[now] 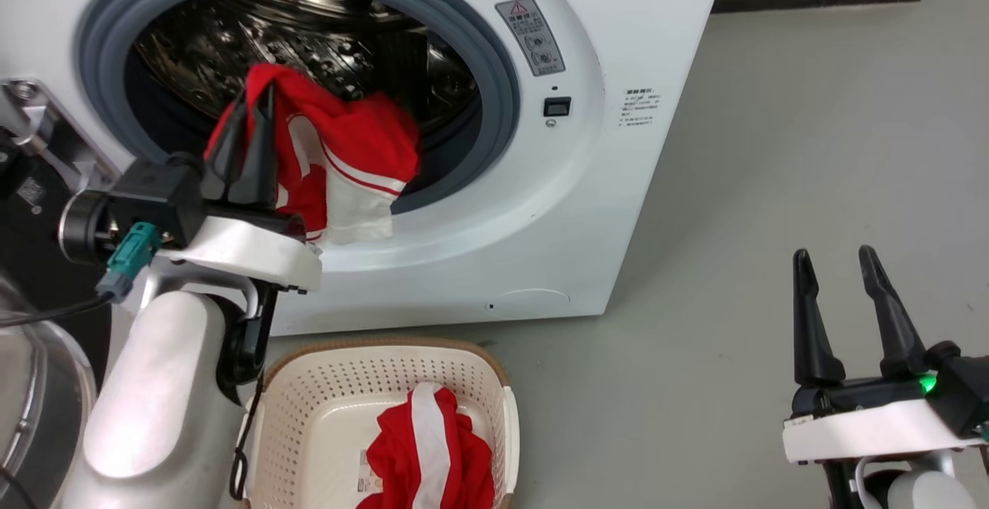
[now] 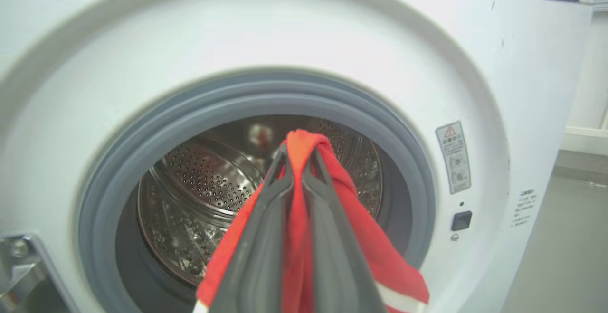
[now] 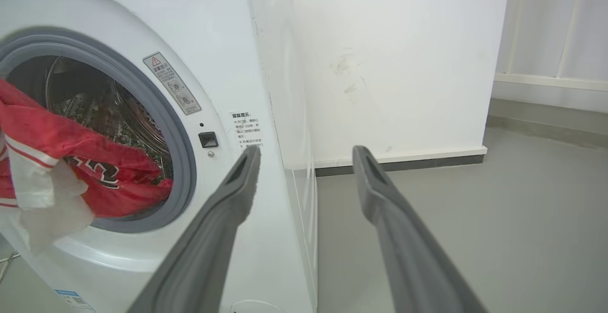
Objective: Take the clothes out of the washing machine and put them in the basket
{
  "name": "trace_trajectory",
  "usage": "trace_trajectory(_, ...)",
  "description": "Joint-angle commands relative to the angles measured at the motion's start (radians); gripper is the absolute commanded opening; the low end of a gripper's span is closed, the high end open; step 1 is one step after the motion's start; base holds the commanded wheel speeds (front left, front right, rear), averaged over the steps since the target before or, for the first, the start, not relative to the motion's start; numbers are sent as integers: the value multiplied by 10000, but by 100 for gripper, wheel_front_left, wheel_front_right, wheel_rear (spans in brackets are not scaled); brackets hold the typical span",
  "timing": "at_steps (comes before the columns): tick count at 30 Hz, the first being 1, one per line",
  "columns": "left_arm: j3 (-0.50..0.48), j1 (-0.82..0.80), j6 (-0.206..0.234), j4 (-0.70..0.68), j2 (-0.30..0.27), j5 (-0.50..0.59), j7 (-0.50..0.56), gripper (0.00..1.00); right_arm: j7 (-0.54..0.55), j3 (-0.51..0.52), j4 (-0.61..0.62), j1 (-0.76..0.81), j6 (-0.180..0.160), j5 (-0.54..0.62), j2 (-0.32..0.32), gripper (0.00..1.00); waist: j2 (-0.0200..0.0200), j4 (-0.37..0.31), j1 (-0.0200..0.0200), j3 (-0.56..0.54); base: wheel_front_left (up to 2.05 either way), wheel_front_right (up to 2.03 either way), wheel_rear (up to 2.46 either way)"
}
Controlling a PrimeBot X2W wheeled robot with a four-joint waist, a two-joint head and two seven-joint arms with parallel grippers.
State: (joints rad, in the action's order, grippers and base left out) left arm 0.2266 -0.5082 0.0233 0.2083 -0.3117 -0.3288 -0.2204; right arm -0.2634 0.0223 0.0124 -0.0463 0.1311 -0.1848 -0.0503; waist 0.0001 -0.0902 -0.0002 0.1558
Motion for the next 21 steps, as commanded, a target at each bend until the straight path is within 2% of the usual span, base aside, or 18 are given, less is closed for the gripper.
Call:
trace_trajectory(1, -16, 178, 63, -406, -69, 15, 76, 0, -20, -22, -21, 158, -7, 28, 3, 100, -1, 84, 2, -181, 0, 0, 0)
trace_trajectory(13, 47, 627, 537, -3643, -461, 337, 840, 0, -20, -76, -8, 688, -7, 11, 3, 100, -1, 228, 2, -740, 0, 0, 0)
trace_trajectory(21, 171, 1045, 700, -4932, -636, 476, 1273, 0, -20, -90, 4, 911, -7, 41, 3, 100, -1, 296, 2, -914, 0, 0, 0)
